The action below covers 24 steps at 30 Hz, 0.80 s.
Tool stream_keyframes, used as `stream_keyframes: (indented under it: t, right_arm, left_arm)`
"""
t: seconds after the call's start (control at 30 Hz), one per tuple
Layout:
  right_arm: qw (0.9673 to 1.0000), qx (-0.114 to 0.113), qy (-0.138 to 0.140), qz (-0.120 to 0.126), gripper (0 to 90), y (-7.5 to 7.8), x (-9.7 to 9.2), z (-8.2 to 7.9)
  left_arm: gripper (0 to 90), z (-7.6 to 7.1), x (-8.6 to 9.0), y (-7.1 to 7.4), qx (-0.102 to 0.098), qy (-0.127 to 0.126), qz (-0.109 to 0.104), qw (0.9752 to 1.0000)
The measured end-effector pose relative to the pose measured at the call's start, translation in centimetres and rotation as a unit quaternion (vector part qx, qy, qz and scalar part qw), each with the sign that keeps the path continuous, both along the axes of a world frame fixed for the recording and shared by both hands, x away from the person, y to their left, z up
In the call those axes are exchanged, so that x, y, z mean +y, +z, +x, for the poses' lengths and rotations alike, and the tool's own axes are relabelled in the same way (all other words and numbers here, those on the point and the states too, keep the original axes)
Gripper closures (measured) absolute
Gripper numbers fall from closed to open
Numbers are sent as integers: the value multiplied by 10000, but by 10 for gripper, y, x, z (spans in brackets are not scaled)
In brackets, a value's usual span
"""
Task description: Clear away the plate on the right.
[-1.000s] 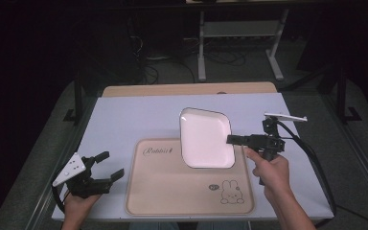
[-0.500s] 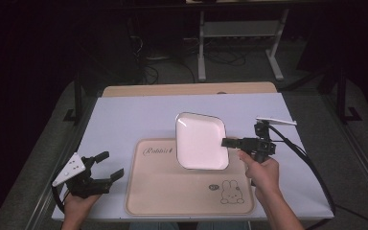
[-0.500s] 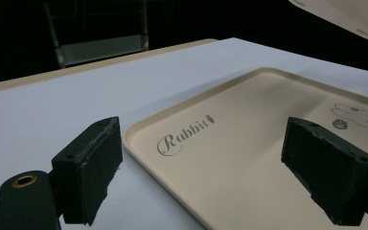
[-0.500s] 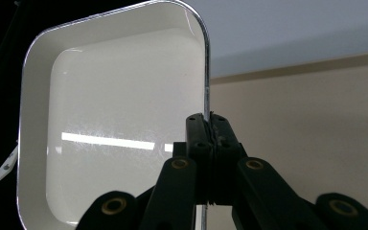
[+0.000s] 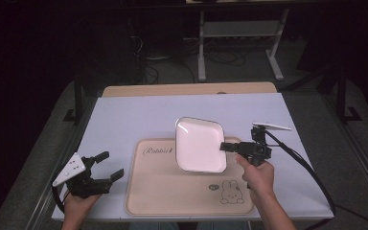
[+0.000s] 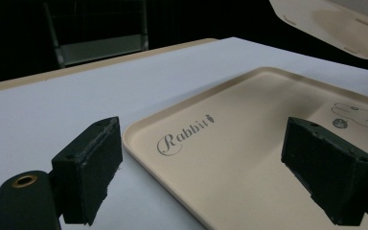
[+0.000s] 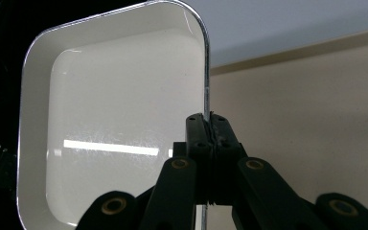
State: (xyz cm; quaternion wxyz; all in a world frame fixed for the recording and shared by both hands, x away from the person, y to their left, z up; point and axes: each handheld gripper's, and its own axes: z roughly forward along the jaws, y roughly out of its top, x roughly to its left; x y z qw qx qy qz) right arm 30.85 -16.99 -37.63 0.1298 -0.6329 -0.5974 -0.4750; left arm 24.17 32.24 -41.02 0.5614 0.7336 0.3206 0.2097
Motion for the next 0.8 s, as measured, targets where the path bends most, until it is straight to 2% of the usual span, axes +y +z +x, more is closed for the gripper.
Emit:
stream_keyframes:
  t: [0.17,0.47,0.53,0.8]
  right_arm:
    - [10000,57,-48,-55,884,-8,-1,-2]
    - [9993,296,-186,-155,884,-34,1,-5]
    - [9991,317,-191,-219,884,-38,4,-6]
    - [9984,510,-127,-226,884,-59,23,-12]
  left_arm:
    - [138,0,1,0,5,5,-6,10000]
    - [139,0,0,0,6,3,14,10000]
    - [139,0,0,0,7,3,9,10000]
    - [138,0,0,0,1,9,3,10000]
